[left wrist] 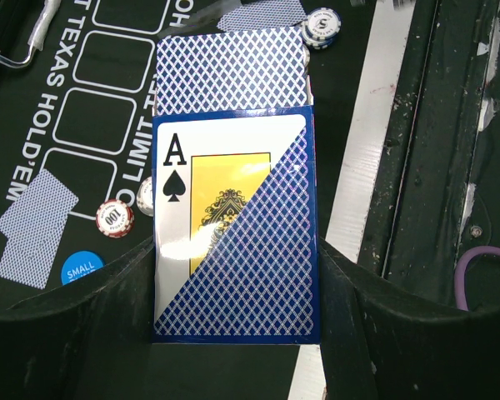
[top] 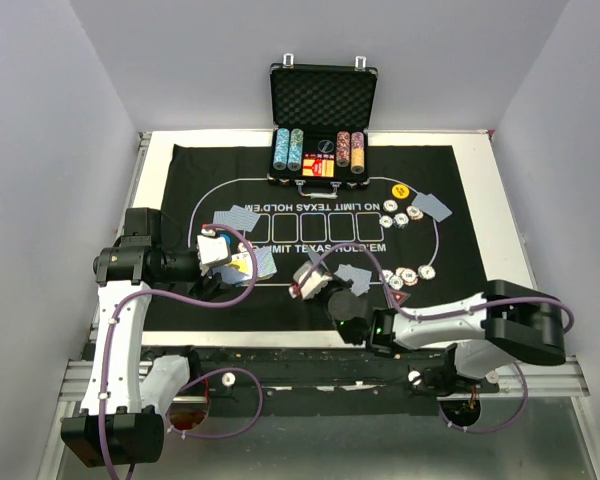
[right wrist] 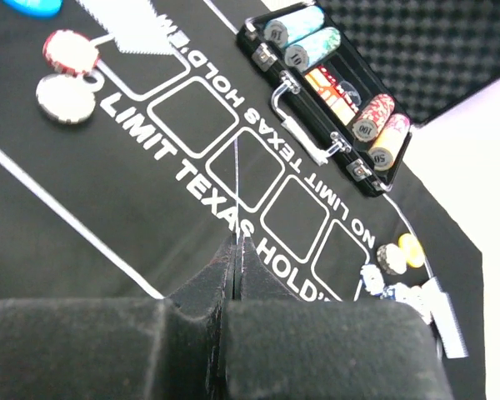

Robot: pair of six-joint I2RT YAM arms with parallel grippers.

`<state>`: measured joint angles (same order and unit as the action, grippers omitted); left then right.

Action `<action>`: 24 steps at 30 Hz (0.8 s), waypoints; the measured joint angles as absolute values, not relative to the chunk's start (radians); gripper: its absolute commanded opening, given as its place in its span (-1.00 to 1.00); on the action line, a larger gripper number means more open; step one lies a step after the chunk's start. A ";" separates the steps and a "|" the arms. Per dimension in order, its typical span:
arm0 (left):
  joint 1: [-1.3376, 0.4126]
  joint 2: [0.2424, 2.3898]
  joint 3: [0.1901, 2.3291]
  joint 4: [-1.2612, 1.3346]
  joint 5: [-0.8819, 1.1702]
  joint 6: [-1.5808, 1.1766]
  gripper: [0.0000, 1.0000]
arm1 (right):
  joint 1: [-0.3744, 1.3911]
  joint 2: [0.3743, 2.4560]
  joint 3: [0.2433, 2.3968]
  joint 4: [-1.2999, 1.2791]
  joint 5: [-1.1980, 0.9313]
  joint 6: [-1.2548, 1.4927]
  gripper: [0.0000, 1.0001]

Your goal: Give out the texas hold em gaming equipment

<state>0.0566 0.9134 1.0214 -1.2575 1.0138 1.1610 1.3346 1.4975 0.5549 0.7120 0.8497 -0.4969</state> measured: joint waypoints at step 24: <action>0.057 0.875 1.022 -1.260 1.013 1.154 -0.10 | 0.799 1.559 0.767 0.595 0.165 0.535 -0.99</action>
<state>0.0566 0.8745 1.0218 -1.2598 1.0134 1.1542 0.7994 1.5585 0.7666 0.5949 0.1654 0.5346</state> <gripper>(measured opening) 0.718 0.012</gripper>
